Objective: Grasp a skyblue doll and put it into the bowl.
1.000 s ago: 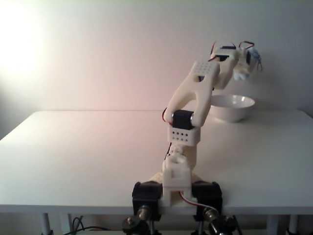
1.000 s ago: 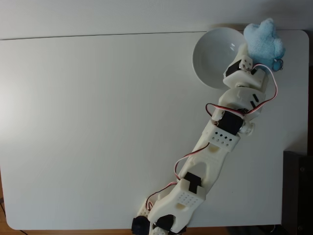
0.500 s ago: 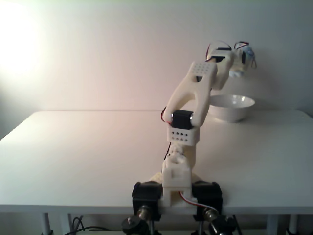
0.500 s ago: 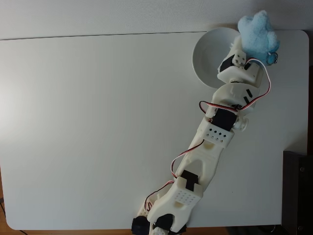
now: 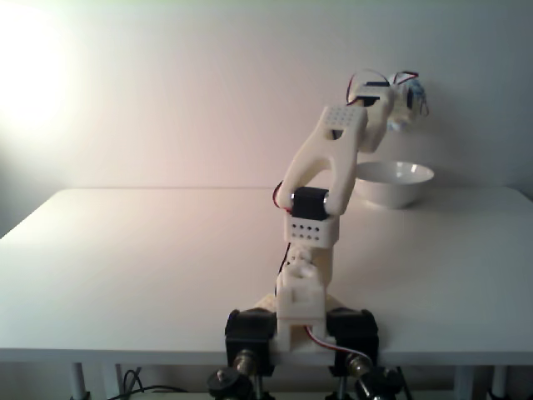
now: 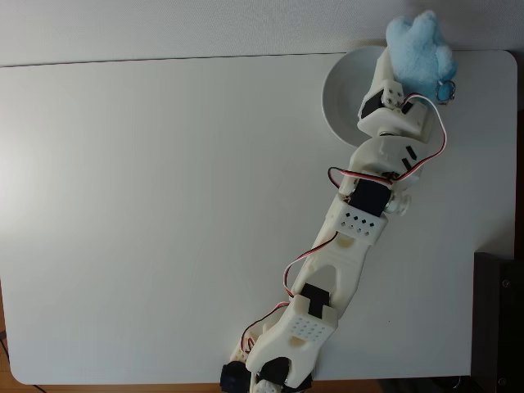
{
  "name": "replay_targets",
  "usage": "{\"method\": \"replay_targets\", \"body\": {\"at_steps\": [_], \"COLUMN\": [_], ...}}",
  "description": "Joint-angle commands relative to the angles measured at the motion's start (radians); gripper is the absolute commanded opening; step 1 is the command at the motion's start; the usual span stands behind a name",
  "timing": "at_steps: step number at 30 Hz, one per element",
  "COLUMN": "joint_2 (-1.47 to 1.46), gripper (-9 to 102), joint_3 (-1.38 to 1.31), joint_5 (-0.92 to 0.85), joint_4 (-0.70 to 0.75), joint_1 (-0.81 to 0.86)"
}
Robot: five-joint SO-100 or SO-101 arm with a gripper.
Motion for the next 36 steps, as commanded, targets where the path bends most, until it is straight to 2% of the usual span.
{"method": "replay_targets", "body": {"at_steps": [1, 6, 12, 22, 26, 36], "joint_2": [0.014, 0.014, 0.014, 0.015, 0.025, 0.038], "gripper": [37, 51, 60, 61, 52, 9], "joint_3": [-0.023, -0.025, -0.034, -0.032, -0.023, -0.035], "joint_5": [-0.003, -0.003, -0.005, -0.005, -0.005, -0.009], "joint_4": [-0.021, -0.021, -0.021, -0.006, -0.003, 0.008], "joint_1": [-0.002, 0.003, 0.003, 0.005, 0.002, -0.009]}}
